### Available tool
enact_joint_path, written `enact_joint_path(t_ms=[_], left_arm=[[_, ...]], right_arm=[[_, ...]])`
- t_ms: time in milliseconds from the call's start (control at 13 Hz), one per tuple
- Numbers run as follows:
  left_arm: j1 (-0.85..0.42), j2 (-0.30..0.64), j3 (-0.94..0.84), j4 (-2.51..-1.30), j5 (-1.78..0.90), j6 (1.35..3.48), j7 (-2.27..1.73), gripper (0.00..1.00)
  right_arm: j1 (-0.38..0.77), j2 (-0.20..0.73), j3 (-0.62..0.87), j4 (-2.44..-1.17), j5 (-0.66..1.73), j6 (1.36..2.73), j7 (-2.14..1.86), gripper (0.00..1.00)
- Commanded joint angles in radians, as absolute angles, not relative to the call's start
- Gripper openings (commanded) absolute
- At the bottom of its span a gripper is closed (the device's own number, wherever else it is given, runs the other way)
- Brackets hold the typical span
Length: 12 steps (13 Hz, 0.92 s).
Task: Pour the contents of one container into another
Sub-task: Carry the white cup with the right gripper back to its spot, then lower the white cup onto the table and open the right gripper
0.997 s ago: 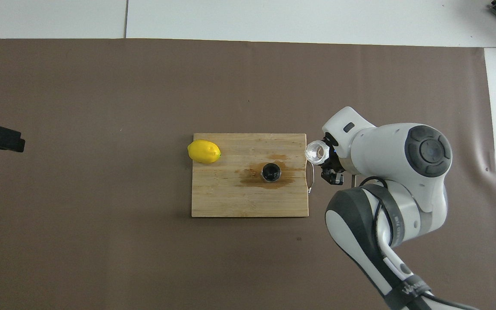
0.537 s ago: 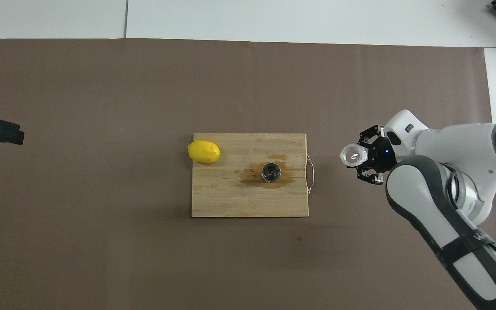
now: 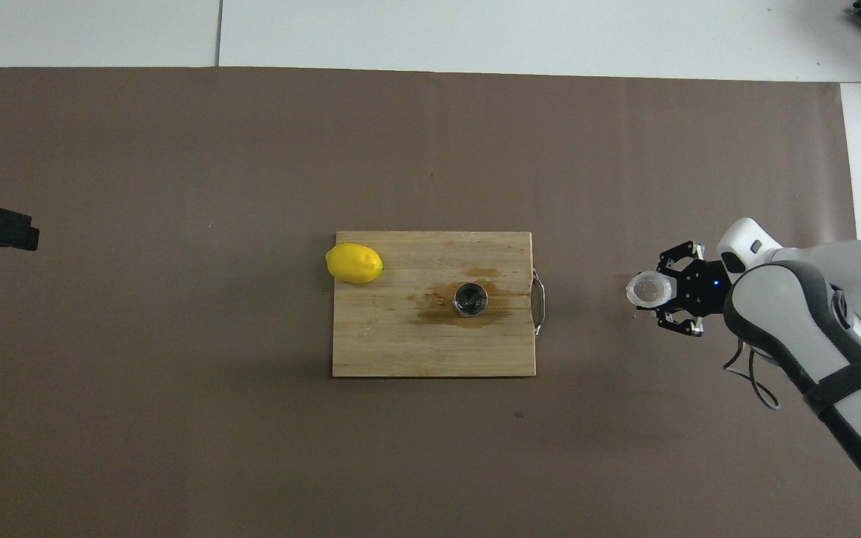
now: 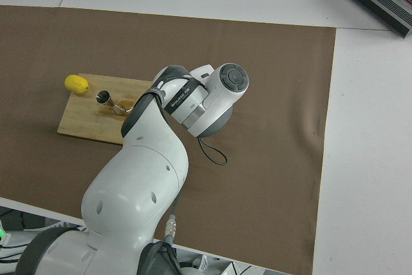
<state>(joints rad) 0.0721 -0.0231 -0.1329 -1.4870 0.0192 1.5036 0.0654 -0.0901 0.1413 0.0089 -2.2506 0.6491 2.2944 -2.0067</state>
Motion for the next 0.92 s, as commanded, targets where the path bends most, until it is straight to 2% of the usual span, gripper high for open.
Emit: enact_joint_path(t_ms=[0,77,153,307,537,844], left_arm=[[0.074,-0.034,-0.135,-1.505,0.015,1.519,0.061,1.00],[0.069,-0.032,-0.135,-1.503,0.015,1.516,0.060,1.00],[0.068,-0.034,-0.135,-1.508,0.015,1.519,0.061,1.00],[0.074,-0.040,-0.135,-1.505,0.015,1.514,0.063,1.00],[0.072,-0.035,-0.135,-1.505,0.015,1.519,0.055,1.00],[0.080,-0.032,-0.135,-1.500,0.015,1.522,0.055,1.00]], right_arm=[[-0.139,0.181,0.023,-2.249,0.734,2.281,-2.120,0.10],[-0.141,0.183,0.023,-2.247,0.736,2.280,-2.126,0.16],[-0.143,0.183,0.023,-2.246,0.736,2.279,-2.126,0.31],[-0.144,0.184,0.020,-2.243,0.738,2.281,-2.125,1.00],[-0.147,0.169,0.018,-2.235,0.738,2.283,-2.117,1.00],[-0.146,0.072,0.017,-2.226,0.735,2.278,-1.993,1.00]])
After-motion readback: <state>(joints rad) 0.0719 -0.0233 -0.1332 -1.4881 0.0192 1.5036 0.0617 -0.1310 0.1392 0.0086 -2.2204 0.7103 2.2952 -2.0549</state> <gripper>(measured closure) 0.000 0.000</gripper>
